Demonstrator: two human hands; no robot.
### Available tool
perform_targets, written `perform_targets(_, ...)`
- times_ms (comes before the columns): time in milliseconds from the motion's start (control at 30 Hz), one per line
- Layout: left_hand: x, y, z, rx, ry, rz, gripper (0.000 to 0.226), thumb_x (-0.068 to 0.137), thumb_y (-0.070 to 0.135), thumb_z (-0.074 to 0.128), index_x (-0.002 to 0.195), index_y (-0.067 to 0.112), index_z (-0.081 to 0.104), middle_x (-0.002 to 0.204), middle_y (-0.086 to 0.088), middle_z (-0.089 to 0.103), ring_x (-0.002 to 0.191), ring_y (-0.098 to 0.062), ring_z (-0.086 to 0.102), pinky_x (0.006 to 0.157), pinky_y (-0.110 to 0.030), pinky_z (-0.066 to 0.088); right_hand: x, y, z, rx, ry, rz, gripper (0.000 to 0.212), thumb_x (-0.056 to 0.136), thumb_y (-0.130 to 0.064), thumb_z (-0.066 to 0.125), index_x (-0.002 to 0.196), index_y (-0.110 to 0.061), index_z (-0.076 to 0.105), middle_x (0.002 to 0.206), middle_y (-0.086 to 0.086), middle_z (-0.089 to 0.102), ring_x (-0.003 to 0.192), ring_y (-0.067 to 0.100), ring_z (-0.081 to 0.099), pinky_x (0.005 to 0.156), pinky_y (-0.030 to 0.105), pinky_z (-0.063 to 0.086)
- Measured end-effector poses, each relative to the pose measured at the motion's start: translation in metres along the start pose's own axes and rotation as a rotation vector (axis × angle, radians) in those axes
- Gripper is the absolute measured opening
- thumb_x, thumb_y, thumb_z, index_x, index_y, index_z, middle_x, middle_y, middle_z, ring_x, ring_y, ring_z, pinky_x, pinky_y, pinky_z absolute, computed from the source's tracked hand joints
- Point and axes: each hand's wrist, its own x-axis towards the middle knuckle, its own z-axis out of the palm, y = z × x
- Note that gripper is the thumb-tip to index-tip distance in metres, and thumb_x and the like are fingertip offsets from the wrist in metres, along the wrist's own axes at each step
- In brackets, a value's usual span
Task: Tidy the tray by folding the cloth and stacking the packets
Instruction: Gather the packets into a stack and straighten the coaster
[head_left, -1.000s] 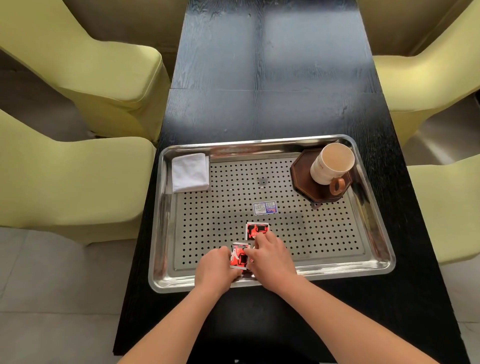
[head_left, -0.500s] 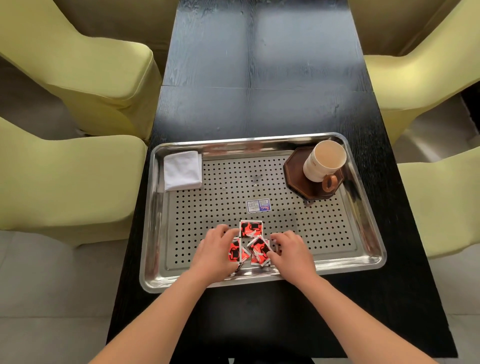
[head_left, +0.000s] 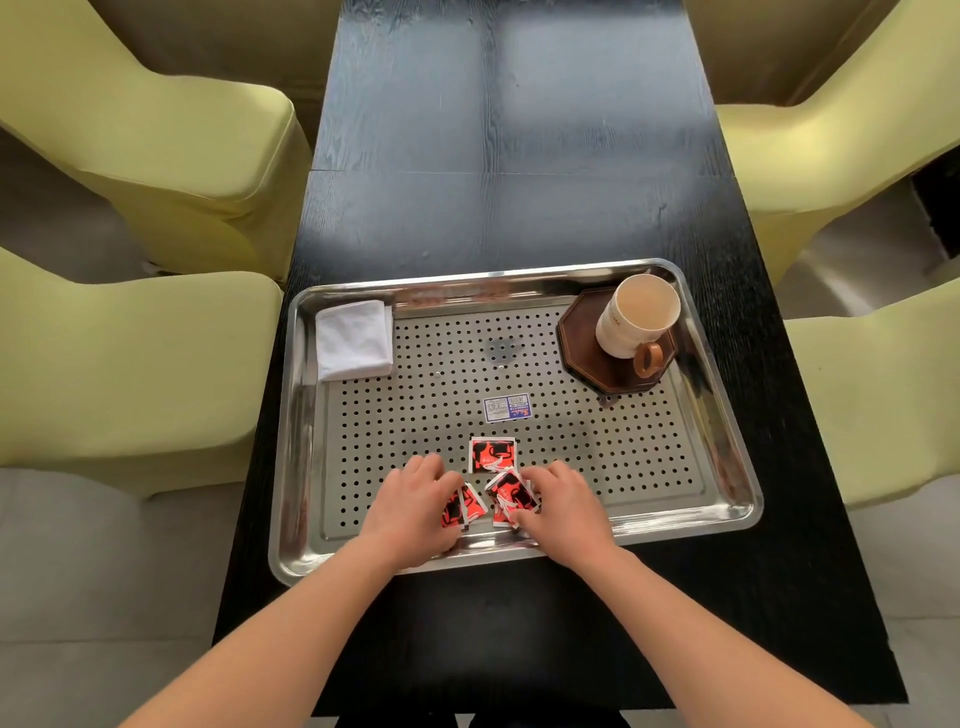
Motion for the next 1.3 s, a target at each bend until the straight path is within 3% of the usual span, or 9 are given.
perform_targets(233, -0.003, 0.027, 0.006, -0.045, 0.093, -0.329, 0.037, 0.076, 0.045, 0.061, 0.105, 0.023, 0.055, 0.096, 0.004, 0.044, 0.086, -0.017, 0.039, 0.073, -0.03, 0.034, 0.002, -0.006, 0.003, -0.006, 0.024, 0.002, 0.05, 0.088, -0.047, 0.069, 0.13, -0.024, 0.054, 0.114, -0.004, 0.056, 0.107, 0.016, 0.054, 0.09, 0.03, 0.047)
perform_targets(367, -0.006, 0.026, 0.008, -0.138, 0.123, -0.509, 0.036, 0.078, 0.042, 0.061, 0.106, 0.022, 0.052, 0.096, 0.004, 0.04, 0.087, -0.016, 0.035, 0.076, -0.029, 0.038, 0.002, -0.011, 0.005, -0.009, 0.044, 0.014, 0.046, 0.087, -0.044, 0.071, 0.125, -0.023, 0.056, 0.111, -0.004, 0.06, 0.105, 0.017, 0.057, 0.089, 0.032, 0.051)
perform_targets(533, -0.007, 0.023, 0.007, -0.234, 0.114, -0.394, 0.034, 0.083, 0.029, 0.064, 0.114, 0.021, 0.055, 0.104, 0.003, 0.042, 0.097, -0.014, 0.039, 0.082, -0.026, 0.045, -0.002, -0.012, 0.003, -0.054, 0.09, -0.013, 0.044, 0.09, -0.043, 0.067, 0.128, -0.024, 0.054, 0.117, -0.004, 0.055, 0.112, 0.016, 0.05, 0.089, 0.03, 0.05)
perform_targets(667, -0.02, 0.003, 0.006, -0.22, 0.149, -0.34, 0.03, 0.083, 0.02, 0.062, 0.113, 0.017, 0.059, 0.104, 0.002, 0.048, 0.096, -0.014, 0.041, 0.078, -0.024, 0.041, -0.001, -0.031, 0.004, -0.159, 0.178, -0.22, 0.033, 0.09, -0.043, 0.067, 0.115, -0.021, 0.065, 0.107, -0.003, 0.055, 0.102, 0.018, 0.048, 0.081, 0.03, 0.046)
perform_targets(767, -0.032, -0.013, 0.006, -0.21, 0.172, -0.307, 0.022, 0.084, 0.019, 0.063, 0.105, 0.015, 0.065, 0.102, 0.003, 0.055, 0.093, -0.015, 0.047, 0.075, -0.025, 0.042, 0.01, -0.055, 0.007, -0.296, 0.087, -0.386, 0.039, 0.085, -0.048, 0.069, 0.11, -0.018, 0.067, 0.11, 0.003, 0.057, 0.109, 0.026, 0.047, 0.091, 0.04, 0.043)
perform_targets(967, -0.048, -0.018, 0.011, -0.305, 0.196, -0.237, 0.019, 0.079, 0.012, 0.075, 0.098, 0.013, 0.076, 0.106, 0.005, 0.063, 0.099, -0.013, 0.055, 0.082, -0.019, 0.041, 0.032, -0.08, 0.013, -0.53, 0.004, -0.547, 0.031, 0.084, -0.028, 0.07, 0.111, -0.014, 0.06, 0.112, 0.009, 0.054, 0.111, 0.031, 0.044, 0.092, 0.043, 0.039)
perform_targets(1100, -0.056, -0.021, 0.016, -0.41, 0.228, -0.304, 0.016, 0.083, 0.009, 0.07, 0.095, 0.017, 0.077, 0.099, 0.01, 0.059, 0.097, -0.008, 0.052, 0.085, -0.02, 0.043, 0.036, -0.085, 0.012, -0.588, -0.04, -0.591, 0.023, 0.086, -0.019, 0.064, 0.108, -0.011, 0.06, 0.11, 0.01, 0.056, 0.106, 0.028, 0.044, 0.09, 0.041, 0.039)
perform_targets(1300, -0.052, -0.019, 0.012, -0.583, 0.306, -0.635, 0.03, 0.086, 0.011, 0.069, 0.116, 0.014, 0.069, 0.099, 0.005, 0.054, 0.088, -0.012, 0.06, 0.081, -0.024, 0.048, 0.038, -0.088, 0.006, -0.557, -0.133, -0.579, 0.025, 0.088, -0.024, 0.063, 0.11, -0.012, 0.061, 0.111, 0.009, 0.06, 0.108, 0.029, 0.047, 0.095, 0.043, 0.038)
